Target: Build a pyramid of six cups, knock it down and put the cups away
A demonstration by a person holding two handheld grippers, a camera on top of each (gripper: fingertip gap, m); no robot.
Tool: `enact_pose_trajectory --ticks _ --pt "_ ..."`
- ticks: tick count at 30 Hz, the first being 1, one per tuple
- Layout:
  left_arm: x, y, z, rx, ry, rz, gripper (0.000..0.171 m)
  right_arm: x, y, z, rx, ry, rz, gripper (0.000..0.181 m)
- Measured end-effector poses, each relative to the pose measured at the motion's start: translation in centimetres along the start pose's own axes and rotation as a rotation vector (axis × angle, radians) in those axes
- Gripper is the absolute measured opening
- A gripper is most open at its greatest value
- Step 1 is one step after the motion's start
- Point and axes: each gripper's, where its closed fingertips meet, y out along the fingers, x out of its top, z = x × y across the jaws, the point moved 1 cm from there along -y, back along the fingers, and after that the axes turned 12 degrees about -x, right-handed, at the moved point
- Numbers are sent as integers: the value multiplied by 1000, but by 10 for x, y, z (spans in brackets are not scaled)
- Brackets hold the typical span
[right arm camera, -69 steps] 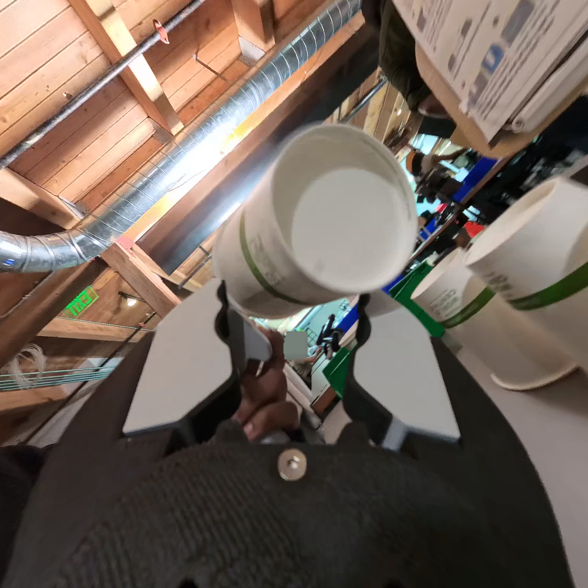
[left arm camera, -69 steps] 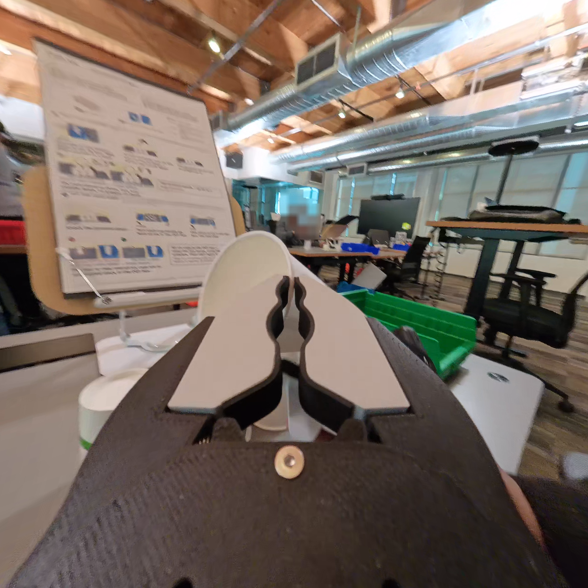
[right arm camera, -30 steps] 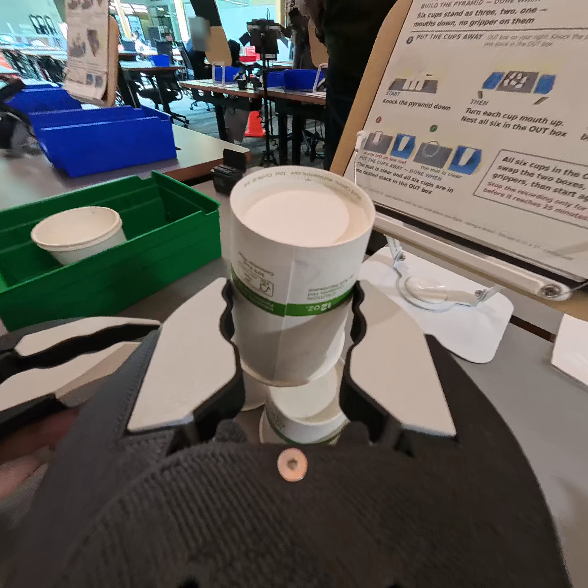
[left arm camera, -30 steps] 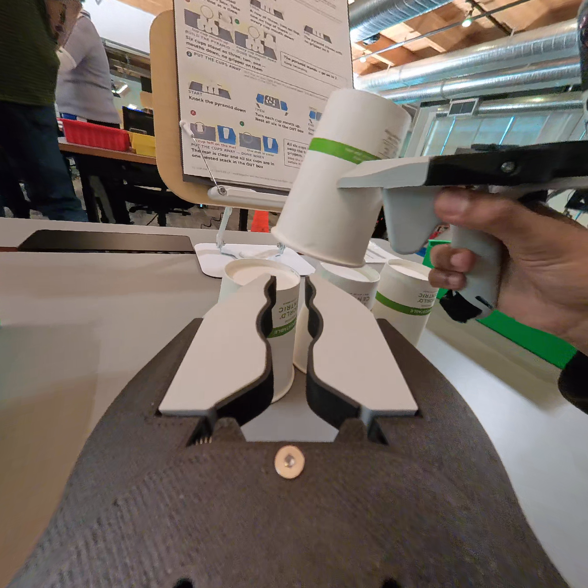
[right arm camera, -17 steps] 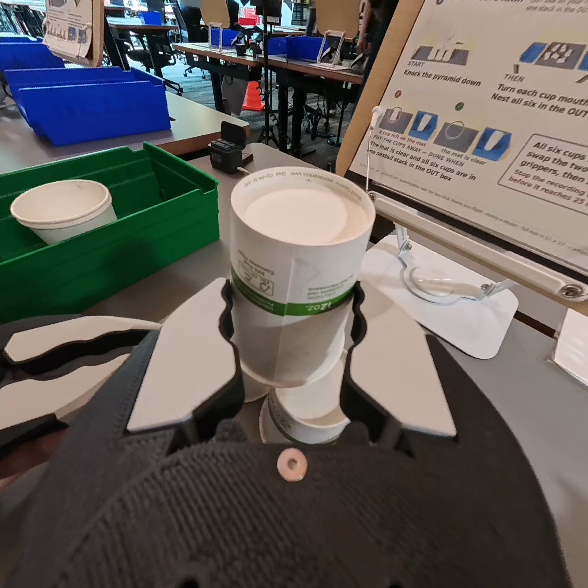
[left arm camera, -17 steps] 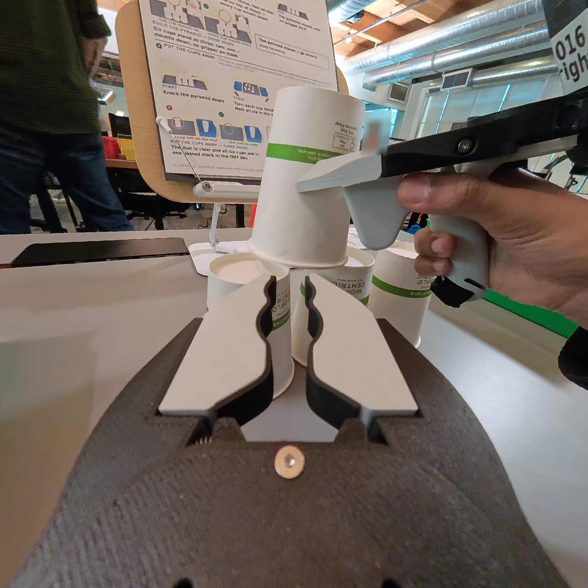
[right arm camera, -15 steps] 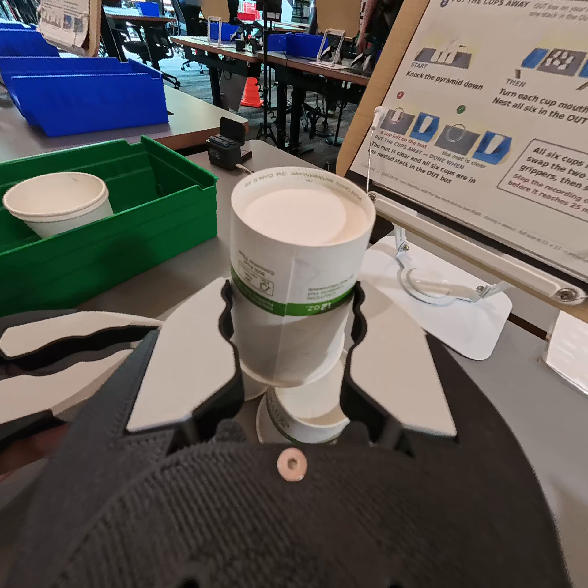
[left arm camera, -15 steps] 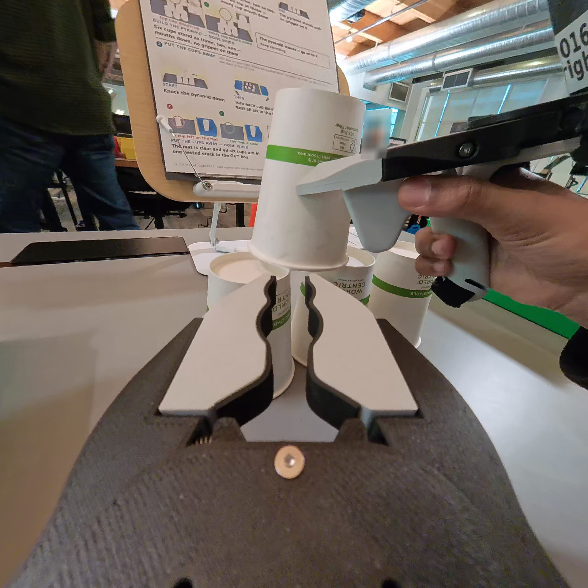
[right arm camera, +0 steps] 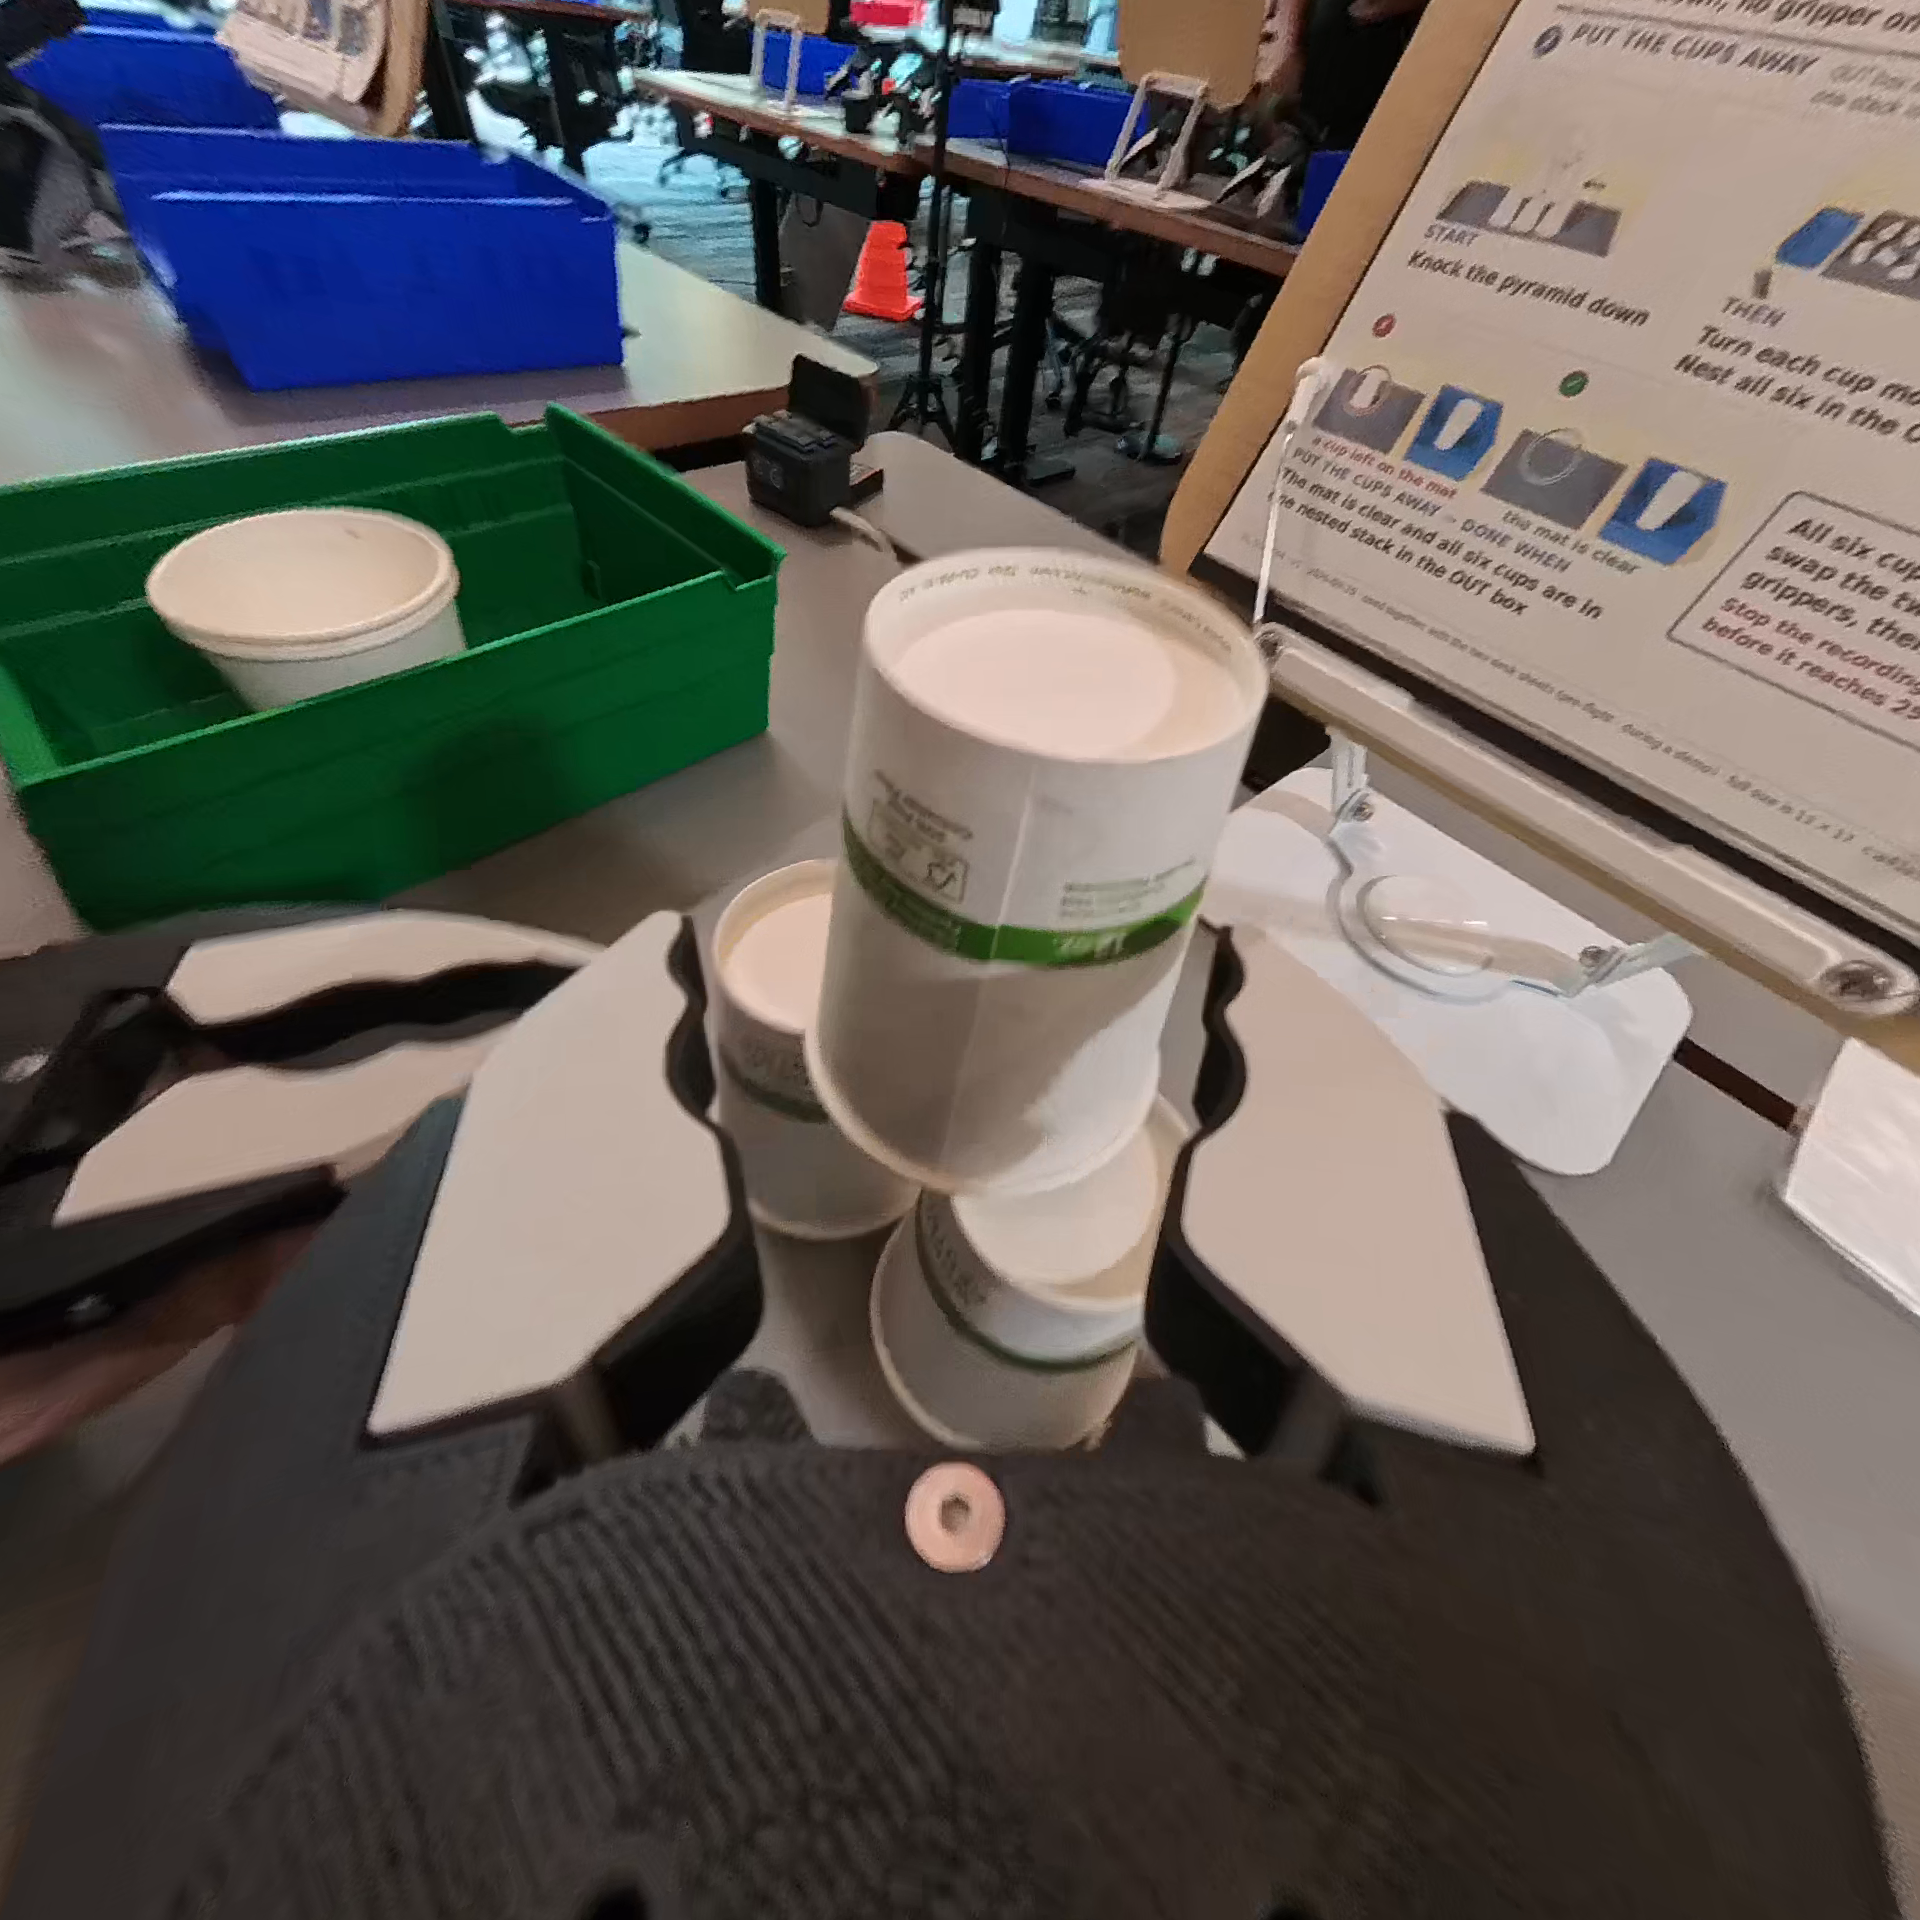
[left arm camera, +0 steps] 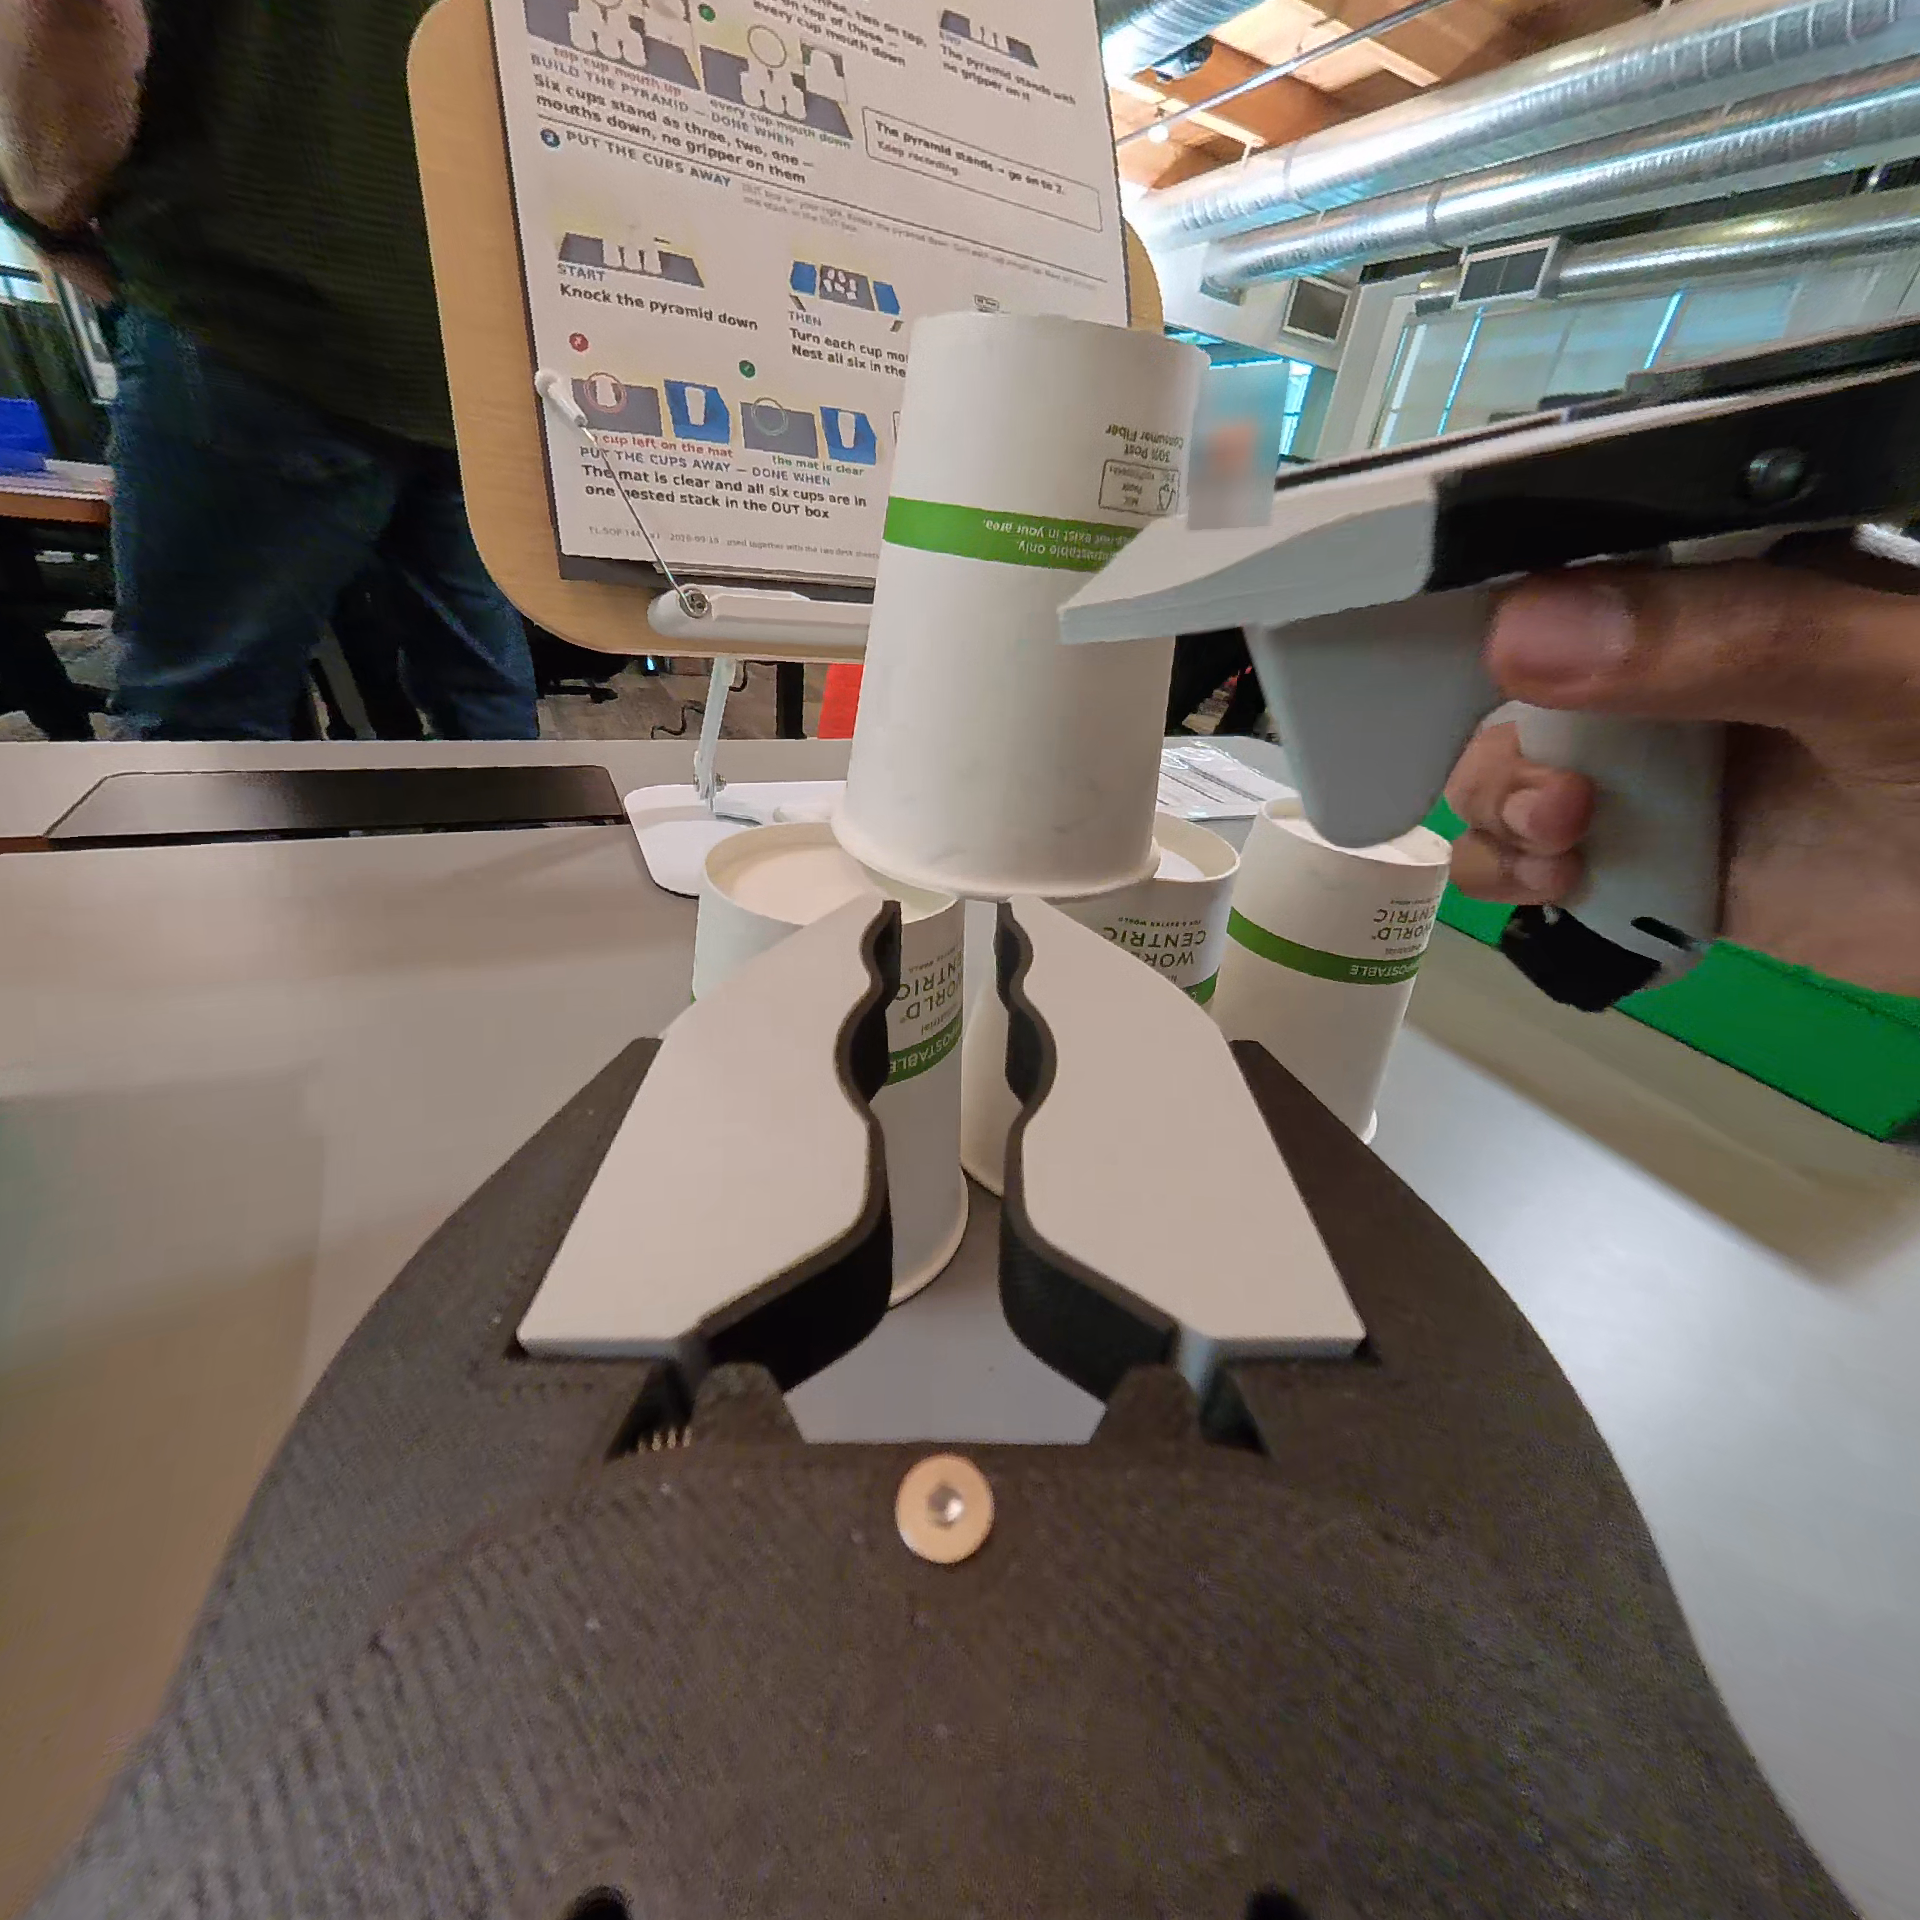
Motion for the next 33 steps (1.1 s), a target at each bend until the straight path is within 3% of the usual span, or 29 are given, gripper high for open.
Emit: enact_pose_trajectory --ticks 4,9,11,13,20,23,26,30,33 --pt "6 -3 2 7 7 -18 18 -19 -33 -1 13 -14 -29 91" --pt "12 -3 3 -35 18 -41 33 -68 -92 15 33 190 -183 74" --pt "14 -3 6 -38 20 -44 36 -86 -102 24 34 246 -174 71" --pt "22 -4 10 -27 48 -61 36 -85 -102 39 121 283 -139 74" --pt "106 -41 60 81 301 -90 37 -89 -97 59 225 259 -91 70" --pt "119 -65 88 8 265 106 28 -83 -102 65 282 332 -96 69" --pt "100 -99 104 -100 226 406 29 -86 -101 66 298 354 -78 69" --pt "65 -144 139 -7 439 721 18 -87 -98 67 310 379 -64 69" --pt "46 -154 146 -27 405 810 14 -87 -98 68 319 396 -58 68"
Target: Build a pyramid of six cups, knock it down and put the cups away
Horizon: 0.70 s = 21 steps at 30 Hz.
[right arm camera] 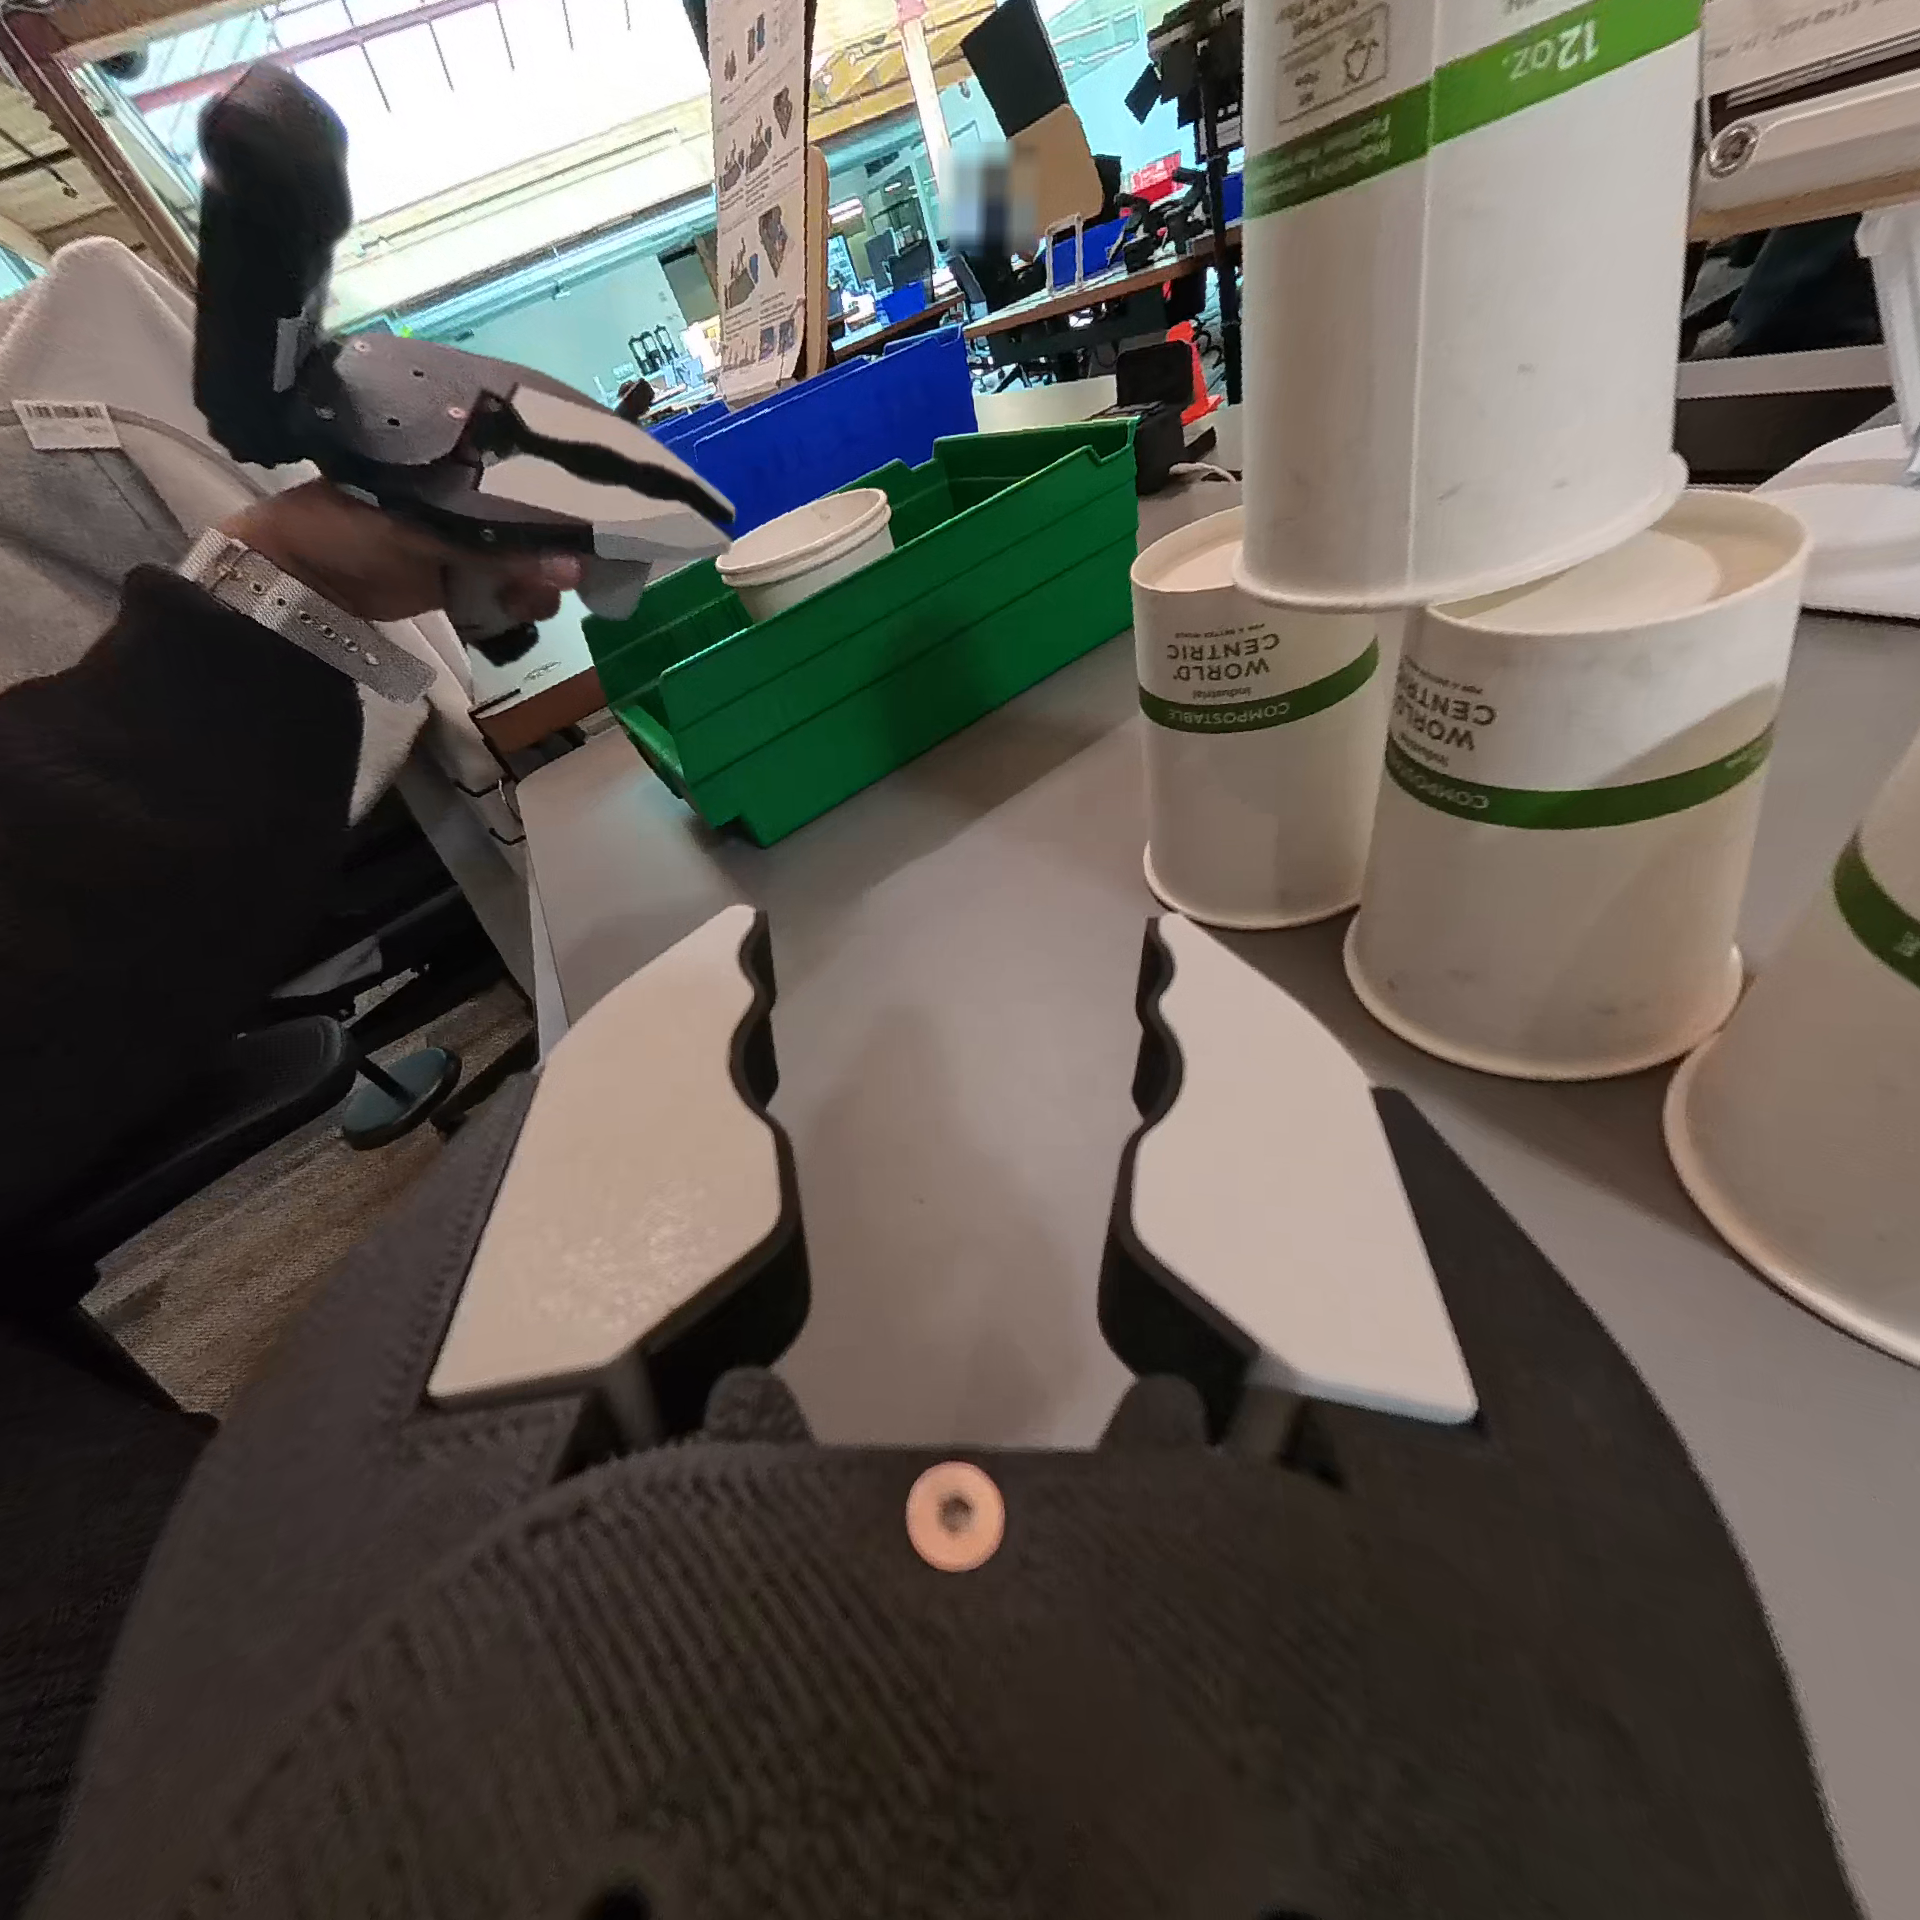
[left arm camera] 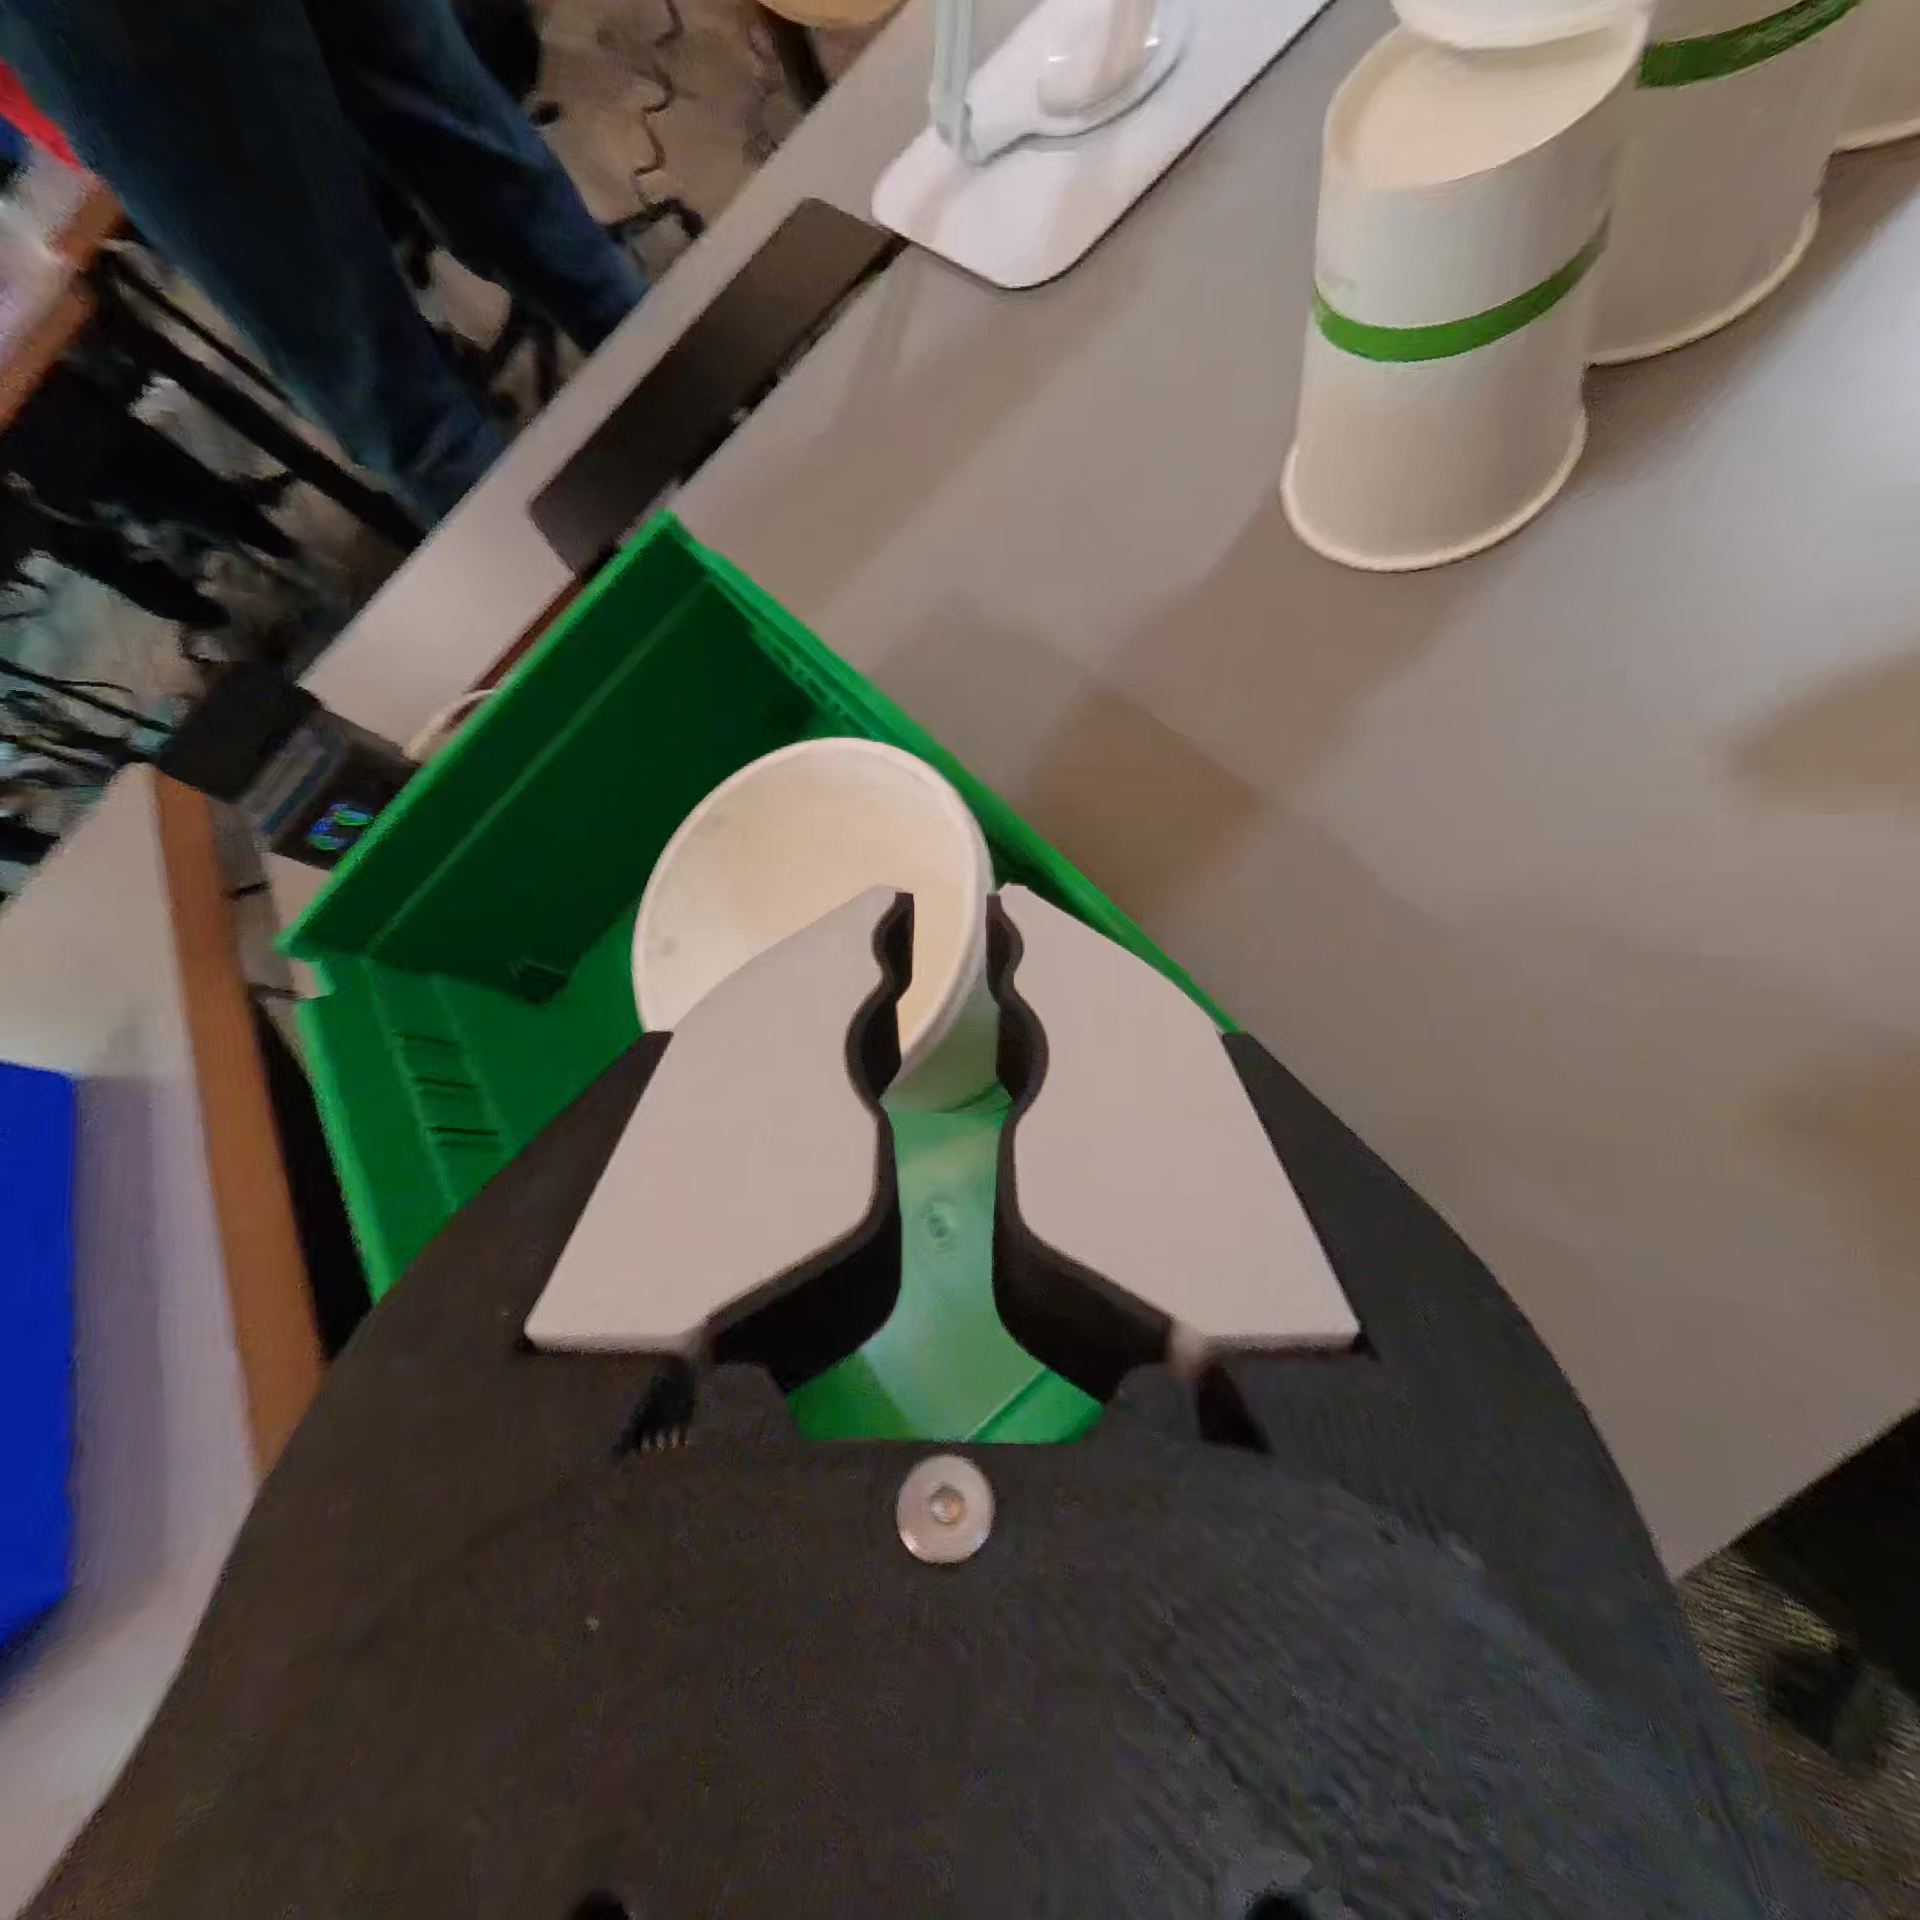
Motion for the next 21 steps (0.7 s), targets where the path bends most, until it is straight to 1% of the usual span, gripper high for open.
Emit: enact_pose_trajectory --ticks 2,3,6,8,14,21 --pt "-1 6 -6 -60 -22 -21 14 -1 0 -1 -3 -2 4 68" --pt "-3 9 -7 -66 -23 -11 13 -1 0 -1 -5 -3 5 68" --pt "-16 16 0 -5 5 80 13 -1 0 -1 -6 -4 4 67" --pt "-23 20 2 11 6 117 12 -1 0 -1 -4 0 4 67" --pt "-22 16 2 -7 -27 96 8 -1 0 -1 2 6 6 67" --pt "-21 11 2 -14 -38 81 10 -2 1 -1 8 23 15 67"
